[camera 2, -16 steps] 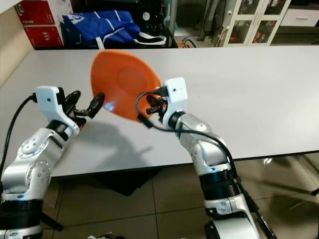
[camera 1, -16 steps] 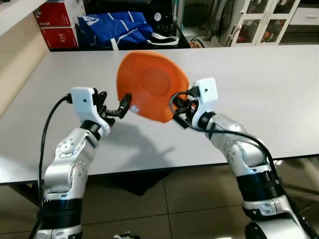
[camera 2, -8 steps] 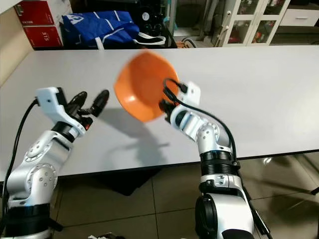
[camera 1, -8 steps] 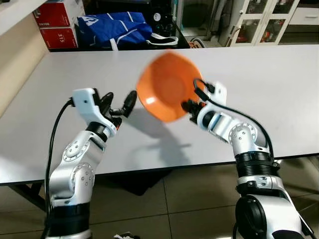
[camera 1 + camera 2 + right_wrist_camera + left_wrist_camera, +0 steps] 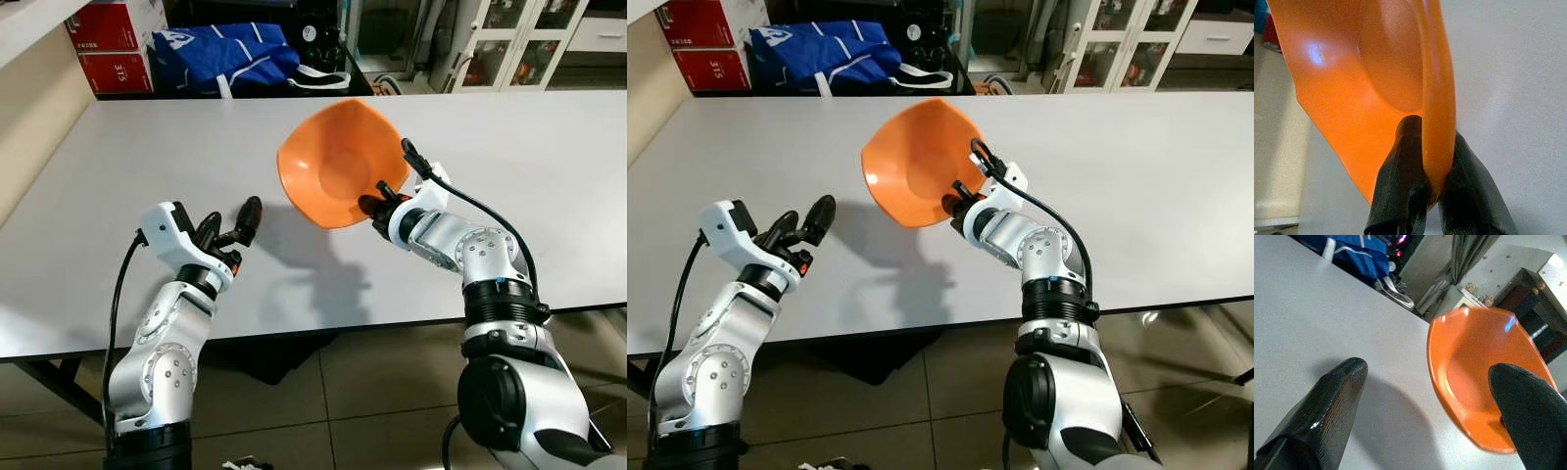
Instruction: Setting the table
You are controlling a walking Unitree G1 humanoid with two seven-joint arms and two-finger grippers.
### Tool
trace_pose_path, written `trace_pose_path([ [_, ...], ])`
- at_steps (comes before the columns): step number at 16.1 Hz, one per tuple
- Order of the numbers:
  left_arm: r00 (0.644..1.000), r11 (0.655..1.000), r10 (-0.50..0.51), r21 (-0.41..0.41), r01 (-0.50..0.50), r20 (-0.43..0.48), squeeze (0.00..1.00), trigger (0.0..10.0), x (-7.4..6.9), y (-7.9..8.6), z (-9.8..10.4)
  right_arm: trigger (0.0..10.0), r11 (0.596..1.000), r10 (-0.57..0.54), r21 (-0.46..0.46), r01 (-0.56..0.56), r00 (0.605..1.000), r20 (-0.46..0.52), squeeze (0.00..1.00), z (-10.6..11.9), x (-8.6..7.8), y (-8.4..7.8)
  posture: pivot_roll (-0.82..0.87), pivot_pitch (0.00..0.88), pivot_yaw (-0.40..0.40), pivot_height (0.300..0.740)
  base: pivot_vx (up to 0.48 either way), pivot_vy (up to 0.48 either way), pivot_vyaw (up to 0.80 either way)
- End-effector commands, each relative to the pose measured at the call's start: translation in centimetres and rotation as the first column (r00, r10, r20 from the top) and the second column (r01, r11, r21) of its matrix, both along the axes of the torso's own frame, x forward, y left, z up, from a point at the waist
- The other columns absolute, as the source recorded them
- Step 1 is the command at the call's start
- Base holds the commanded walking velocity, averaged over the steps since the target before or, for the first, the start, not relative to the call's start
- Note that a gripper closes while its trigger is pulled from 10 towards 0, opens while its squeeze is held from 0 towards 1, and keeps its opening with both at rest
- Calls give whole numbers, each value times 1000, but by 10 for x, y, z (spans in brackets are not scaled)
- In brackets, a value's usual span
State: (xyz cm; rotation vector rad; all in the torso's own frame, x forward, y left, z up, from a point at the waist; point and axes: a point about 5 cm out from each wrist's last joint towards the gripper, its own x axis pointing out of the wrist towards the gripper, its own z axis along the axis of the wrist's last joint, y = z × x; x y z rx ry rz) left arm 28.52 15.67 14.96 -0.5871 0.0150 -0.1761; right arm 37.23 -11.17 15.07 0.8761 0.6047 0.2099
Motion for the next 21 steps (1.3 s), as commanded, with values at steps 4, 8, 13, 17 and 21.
trace_pose_path([
  [4, 999, 1000, 7, -17, -8, -33, 0, 10000, 0, 1, -3, 10000, 998, -54, -46, 52, 997, -61, 0, -10, 1, -10, -132, 0, -4, 740, 0, 0, 0],
  [8, 999, 1000, 4, -21, -5, -43, 0, 10000, -2, 0, -3, 10000, 993, -84, -93, 75, 991, -102, 0, -19, 1, -13, -127, 0, -4, 740, 0, 0, 0],
  [13, 999, 1000, -5, -21, 4, -53, 0, 10000, -5, -3, -4, 10000, 986, -98, -148, 82, 990, -102, 0, -19, 3, -14, -126, 0, -4, 740, 0, 0, 0],
  [17, 998, 1000, -8, -18, 7, -58, 0, 10000, -6, -3, -5, 10000, 982, -102, -169, 82, 989, -111, 1000, -21, 2, -16, -127, 0, -3, 740, 0, 0, 0],
  [21, 998, 1000, -10, -15, 9, -61, 0, 10000, -6, -4, -5, 10000, 981, -98, -176, 78, 990, -106, 1000, -21, 3, -15, -127, 0, -3, 740, 0, 0, 0],
])
